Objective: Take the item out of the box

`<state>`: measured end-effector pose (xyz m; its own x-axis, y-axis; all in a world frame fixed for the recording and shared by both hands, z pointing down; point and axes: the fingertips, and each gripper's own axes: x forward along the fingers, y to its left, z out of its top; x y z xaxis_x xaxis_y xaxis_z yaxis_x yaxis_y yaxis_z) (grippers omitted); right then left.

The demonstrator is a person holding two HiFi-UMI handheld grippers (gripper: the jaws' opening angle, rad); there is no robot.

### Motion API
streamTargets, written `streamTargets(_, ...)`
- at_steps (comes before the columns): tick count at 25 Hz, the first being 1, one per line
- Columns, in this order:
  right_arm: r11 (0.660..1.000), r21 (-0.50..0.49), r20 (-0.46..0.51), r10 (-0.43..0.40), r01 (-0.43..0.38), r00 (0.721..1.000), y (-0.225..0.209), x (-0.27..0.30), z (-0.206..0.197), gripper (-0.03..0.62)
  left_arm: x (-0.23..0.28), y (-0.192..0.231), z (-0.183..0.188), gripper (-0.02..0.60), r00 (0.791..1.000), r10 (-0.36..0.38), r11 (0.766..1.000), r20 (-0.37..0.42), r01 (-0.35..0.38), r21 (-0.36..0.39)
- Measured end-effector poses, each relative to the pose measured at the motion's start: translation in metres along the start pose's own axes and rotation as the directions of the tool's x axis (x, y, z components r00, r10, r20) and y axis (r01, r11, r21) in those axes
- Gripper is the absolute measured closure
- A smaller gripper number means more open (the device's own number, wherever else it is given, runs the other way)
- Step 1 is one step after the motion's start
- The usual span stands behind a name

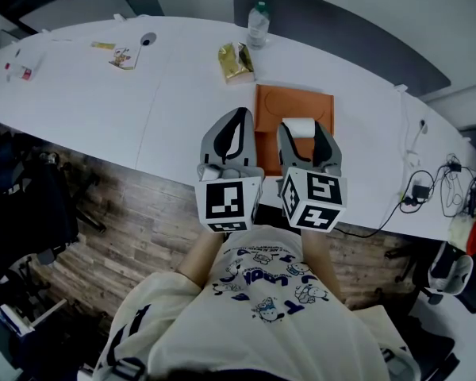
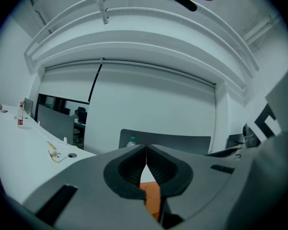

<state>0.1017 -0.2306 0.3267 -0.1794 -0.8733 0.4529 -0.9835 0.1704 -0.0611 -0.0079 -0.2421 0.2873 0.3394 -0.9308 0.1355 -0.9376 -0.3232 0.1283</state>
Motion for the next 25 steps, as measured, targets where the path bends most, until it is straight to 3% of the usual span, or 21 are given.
streamTargets(13,1.000,0.002,0.138,0.012,-0.012,0.990,0.002,-0.017,0.022,0.315,-0.004,-0.008,0.010,0.561,1.000,-0.004,1.000,0.026,0.004,0.011)
streamTargets(25,1.000,0.008,0.188,0.015,-0.016,0.982,0.000,-0.020,0.031,0.316,-0.002,-0.011,0.014,0.562,0.999,-0.003,1.000,0.037,0.003,0.017)
